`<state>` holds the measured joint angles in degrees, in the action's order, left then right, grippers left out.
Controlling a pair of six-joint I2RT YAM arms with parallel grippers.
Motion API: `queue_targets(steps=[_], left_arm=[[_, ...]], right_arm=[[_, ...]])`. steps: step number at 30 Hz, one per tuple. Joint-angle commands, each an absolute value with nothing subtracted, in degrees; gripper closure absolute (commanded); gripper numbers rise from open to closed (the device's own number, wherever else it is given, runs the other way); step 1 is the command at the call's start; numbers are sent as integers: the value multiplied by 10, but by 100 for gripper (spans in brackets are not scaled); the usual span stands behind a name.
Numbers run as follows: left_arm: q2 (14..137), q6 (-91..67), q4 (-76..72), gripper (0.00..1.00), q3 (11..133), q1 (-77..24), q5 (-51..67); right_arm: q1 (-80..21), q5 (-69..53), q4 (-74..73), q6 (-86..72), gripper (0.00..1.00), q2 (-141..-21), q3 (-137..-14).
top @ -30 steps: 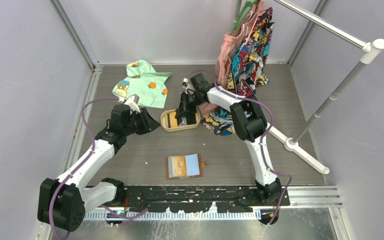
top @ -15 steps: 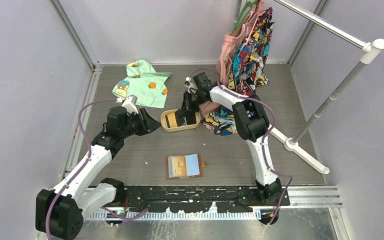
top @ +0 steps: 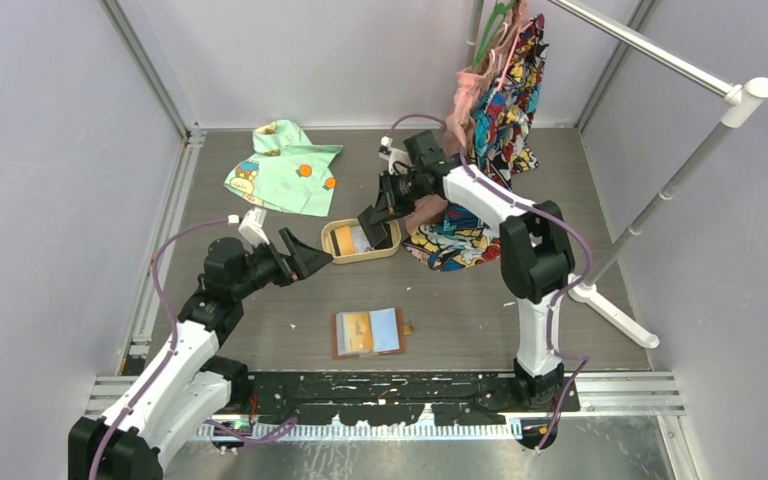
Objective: Put the credit cards into the card holder
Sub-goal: Pick up the credit card from the storage box, then insert the credit card into the card holder.
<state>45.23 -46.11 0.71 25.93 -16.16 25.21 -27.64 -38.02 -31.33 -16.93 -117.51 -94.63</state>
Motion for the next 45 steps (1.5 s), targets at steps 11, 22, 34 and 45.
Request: queue_targets(steps=[11, 22, 34, 45], left_arm=[[409, -585, -386, 10, 141, -174, 332], [370, -606, -393, 45, 147, -202, 286], [355, -617, -394, 73, 155, -202, 291], [369, -562, -332, 100, 181, -202, 375]], right_arm=[[-301, -605, -41, -257, 99, -998, -772], [-361, -657, 121, -384, 99, -961, -737], [-378, -675, 159, -411, 99, -956, -730], [-384, -640, -94, -135, 64, -914, -774]])
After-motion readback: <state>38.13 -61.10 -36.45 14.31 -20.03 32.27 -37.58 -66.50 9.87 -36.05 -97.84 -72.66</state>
